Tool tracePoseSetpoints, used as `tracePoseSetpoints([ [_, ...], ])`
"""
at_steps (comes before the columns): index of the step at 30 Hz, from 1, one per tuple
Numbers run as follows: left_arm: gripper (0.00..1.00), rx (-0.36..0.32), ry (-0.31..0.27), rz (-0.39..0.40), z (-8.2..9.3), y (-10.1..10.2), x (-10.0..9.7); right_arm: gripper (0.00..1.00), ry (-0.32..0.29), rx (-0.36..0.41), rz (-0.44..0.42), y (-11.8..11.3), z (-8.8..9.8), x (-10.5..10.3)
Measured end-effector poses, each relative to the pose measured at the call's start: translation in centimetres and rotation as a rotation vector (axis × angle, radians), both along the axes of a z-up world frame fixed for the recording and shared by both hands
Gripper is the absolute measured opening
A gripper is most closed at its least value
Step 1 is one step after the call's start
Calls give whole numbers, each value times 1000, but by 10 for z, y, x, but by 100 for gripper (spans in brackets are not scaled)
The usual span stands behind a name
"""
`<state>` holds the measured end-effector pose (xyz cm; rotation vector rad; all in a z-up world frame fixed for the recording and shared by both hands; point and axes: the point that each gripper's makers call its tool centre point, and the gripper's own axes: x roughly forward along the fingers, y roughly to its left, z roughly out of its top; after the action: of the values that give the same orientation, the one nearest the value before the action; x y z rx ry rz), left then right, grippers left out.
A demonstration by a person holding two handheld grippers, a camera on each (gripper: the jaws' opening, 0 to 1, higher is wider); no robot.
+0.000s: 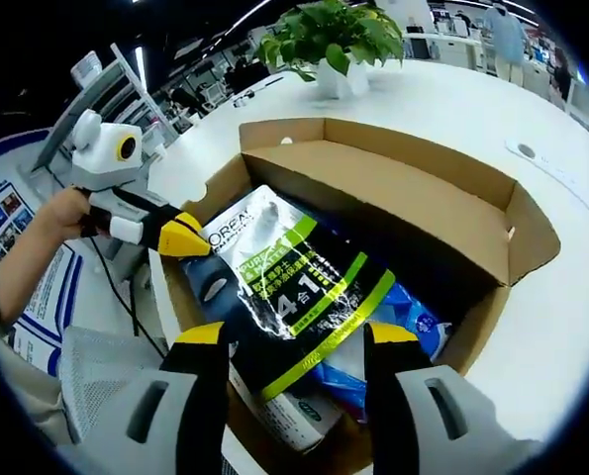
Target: Operate the shoe box by opening the lid, removing the specified soft item, and placing it in the target area until the item is outside and the box remains undamaged.
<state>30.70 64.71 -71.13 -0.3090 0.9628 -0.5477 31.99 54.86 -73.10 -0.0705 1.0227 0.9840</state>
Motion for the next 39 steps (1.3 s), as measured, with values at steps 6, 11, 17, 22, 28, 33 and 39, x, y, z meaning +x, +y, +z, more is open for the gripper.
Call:
tracePoseSetpoints([
  [6, 0, 0, -8, -9, 0, 0, 0, 48, 15, -2, -4, 3, -3, 1],
  [11, 0, 11, -10, -16, -2, 1, -1, 38, 16, 6, -23, 3, -4, 4],
  [17, 0, 4, -15, -17, -2, -1, -1, 22, 8, 20, -32, 3, -2, 2],
  [22, 0, 8, -19, -25, -2, -3, -2, 15, -1, 23, -38, 1, -1, 2],
  [28, 0, 12, -35, -17, 3, -3, -1, 9, -17, 14, -48, -2, 1, 3],
  [33, 0, 22, -40, -21, 5, -4, -1, 6, -28, 14, -45, -4, 5, 2],
  [39, 0, 23, -48, -23, 9, -8, -3, 2, -40, 22, -62, -9, 12, 4],
])
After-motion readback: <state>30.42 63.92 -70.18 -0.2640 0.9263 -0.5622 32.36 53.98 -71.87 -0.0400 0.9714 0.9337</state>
